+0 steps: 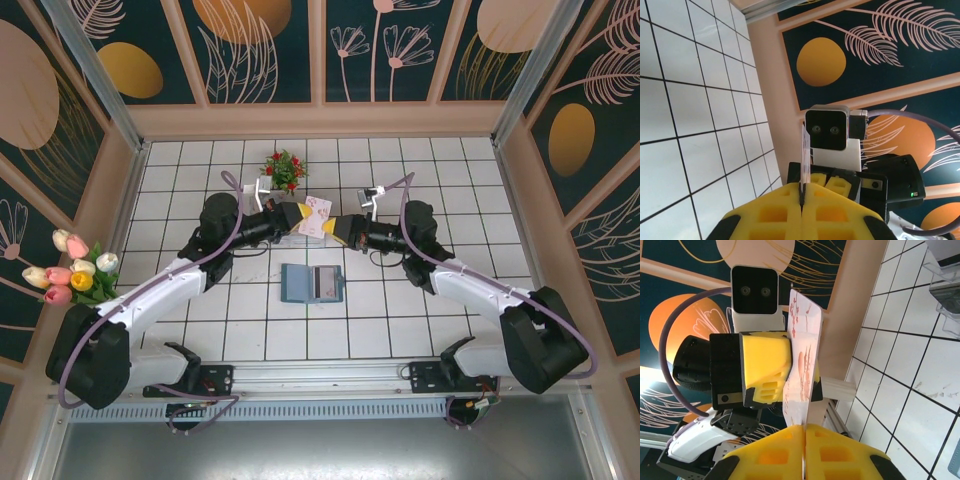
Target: Take the credit cards out of the card holder
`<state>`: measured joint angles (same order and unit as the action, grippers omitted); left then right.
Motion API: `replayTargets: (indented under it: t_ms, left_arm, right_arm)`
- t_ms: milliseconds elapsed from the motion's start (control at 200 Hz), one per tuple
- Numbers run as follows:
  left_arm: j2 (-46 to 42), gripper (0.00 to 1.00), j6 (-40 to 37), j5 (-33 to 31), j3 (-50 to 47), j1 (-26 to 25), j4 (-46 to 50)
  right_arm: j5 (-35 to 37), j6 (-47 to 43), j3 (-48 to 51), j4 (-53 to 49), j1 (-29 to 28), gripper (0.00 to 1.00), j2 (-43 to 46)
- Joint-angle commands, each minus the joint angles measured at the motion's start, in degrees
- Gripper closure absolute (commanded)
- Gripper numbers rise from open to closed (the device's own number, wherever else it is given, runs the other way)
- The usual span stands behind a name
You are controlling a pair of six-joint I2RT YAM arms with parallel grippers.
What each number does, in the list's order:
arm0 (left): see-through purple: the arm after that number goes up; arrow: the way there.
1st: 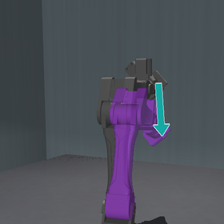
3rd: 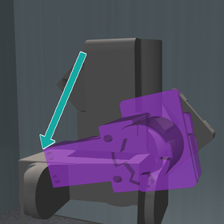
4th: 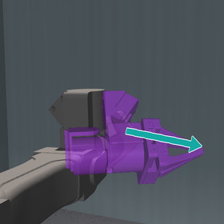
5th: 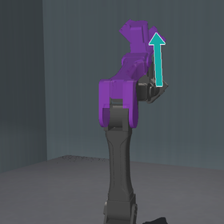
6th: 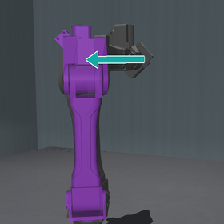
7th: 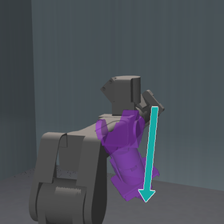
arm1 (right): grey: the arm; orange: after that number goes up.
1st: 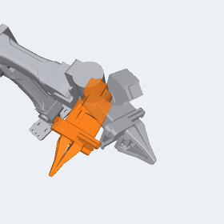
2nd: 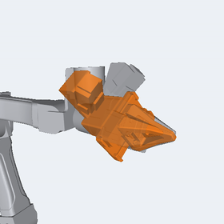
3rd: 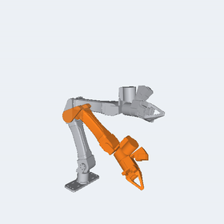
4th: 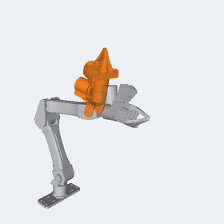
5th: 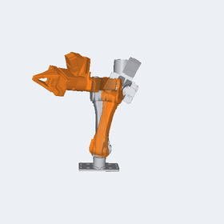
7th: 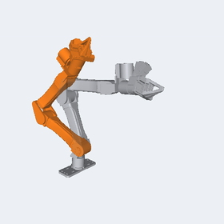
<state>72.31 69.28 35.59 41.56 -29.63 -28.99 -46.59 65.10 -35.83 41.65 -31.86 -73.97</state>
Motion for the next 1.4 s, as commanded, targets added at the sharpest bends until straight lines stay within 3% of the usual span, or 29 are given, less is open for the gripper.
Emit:
replayTargets:
  t_ms: [0,110,175,295,435,611,736,856,1106,1396]
  left_arm:
    - [-1.8,1.0,-3.3,0.1,0.7,0.2,0.3]
    - [-2.1,1.0,-15.6,-3.9,6.3,0.7,15.1]
    - [-1.5,1.0,-25.2,-8.8,11.0,0.8,25.5]
    - [0.9,1.0,-40.2,-19.5,19.0,0.7,38.5]
    - [2.8,1.0,-54.4,-24.5,23.7,0.7,43.2]
    - [5.7,1.0,-69.9,-31.2,28.6,0.7,46.7]
    - [7.3,1.0,-83.4,-25.9,28.9,0.8,48.2]
    - [10.3,1.0,-91.9,-26.8,31.5,1.0,52.1]
    - [17.3,1.0,-108.1,-22.0,39.4,2.5,67.2]
    - [21.2,1.0,-117.9,-18.7,41.3,8.7,68.9]
  right_arm:
    - [-1.2,-0.5,0.2,1.7,1.5,0.79,1.7]
    - [2.3,-3.5,-0.1,-6.3,2.8,0.45,3.7]
    - [5.2,-6.3,-0.4,-12.4,3.5,0.3,5.1]
    - [11.0,-11.1,-1.6,-24.3,4.4,0.15,7.0]
    - [15.0,-13.5,-1.1,-29.9,5.1,0.02,8.5]
    - [20.0,-19.1,-4.8,-39.6,5.4,0.01,8.6]
    - [23.4,-22.6,-8.0,-44.9,5.5,0.01,7.7]
    - [23.2,-24.7,-8.7,-45.5,6.8,0.01,6.6]
    - [20.9,-28.2,-11.3,-47.7,11.0,0.01,3.9]
    - [19.4,-30.9,-16.1,-51.5,12.7,0.01,-1.2]
